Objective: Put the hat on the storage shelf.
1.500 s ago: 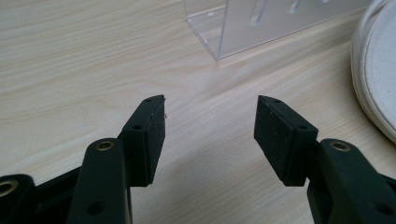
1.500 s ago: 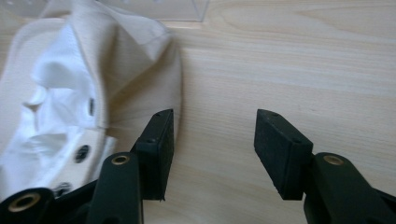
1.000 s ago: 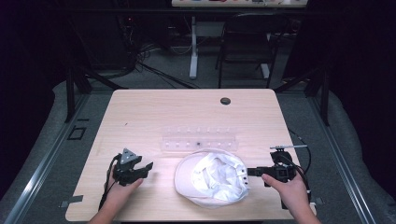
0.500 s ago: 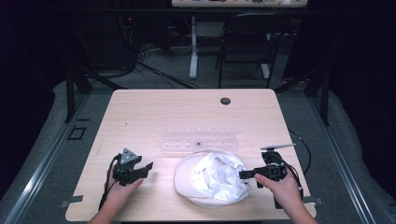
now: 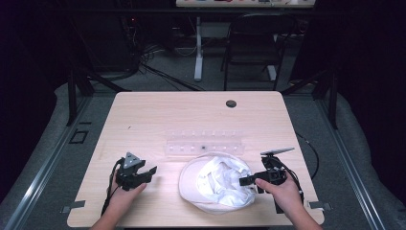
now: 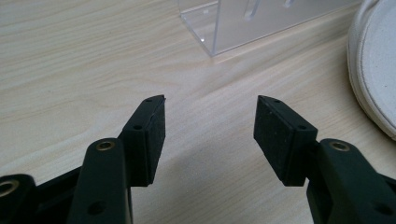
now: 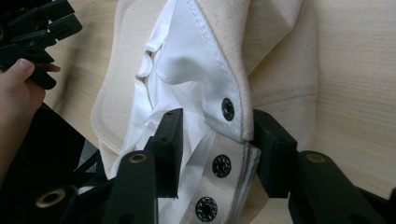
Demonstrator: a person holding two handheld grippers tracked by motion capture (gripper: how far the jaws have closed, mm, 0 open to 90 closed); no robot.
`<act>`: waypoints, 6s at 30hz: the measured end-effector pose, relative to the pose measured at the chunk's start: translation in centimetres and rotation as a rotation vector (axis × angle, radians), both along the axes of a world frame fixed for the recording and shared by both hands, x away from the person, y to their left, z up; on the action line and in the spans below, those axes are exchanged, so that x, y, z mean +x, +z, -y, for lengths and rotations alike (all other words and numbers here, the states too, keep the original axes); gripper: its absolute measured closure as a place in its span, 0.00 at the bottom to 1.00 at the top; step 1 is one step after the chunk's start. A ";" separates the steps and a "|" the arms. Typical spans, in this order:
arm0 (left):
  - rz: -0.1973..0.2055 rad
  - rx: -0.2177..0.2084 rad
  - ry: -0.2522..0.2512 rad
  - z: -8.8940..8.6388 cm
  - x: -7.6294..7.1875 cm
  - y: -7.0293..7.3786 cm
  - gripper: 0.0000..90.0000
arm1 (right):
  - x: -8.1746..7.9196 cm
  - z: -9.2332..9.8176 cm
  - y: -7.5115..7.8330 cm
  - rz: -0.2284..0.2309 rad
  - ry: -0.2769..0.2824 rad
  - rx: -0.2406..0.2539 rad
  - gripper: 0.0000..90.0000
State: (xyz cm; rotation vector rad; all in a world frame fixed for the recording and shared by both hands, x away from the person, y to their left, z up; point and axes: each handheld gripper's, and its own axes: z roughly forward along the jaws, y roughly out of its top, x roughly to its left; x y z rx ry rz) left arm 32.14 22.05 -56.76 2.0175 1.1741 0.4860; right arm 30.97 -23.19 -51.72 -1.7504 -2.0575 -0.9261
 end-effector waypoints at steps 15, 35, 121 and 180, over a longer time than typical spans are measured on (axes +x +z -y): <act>-0.001 0.000 0.000 0.0 0.0 0.0 0.49 | 0.1 0.0 1.2 -0.025 -0.010 0.030 0.87; 0.006 -0.002 0.006 0.0 0.0 0.0 0.49 | 0.4 -0.6 2.8 -0.028 0.016 -0.087 0.91; -0.009 0.007 -0.003 0.0 0.0 0.0 0.49 | 5.1 -1.8 13.4 -0.247 -0.038 -0.405 0.91; -0.003 0.003 -0.005 0.2 -0.1 0.0 0.50 | 6.5 -0.4 22.2 -0.122 -0.072 0.208 0.91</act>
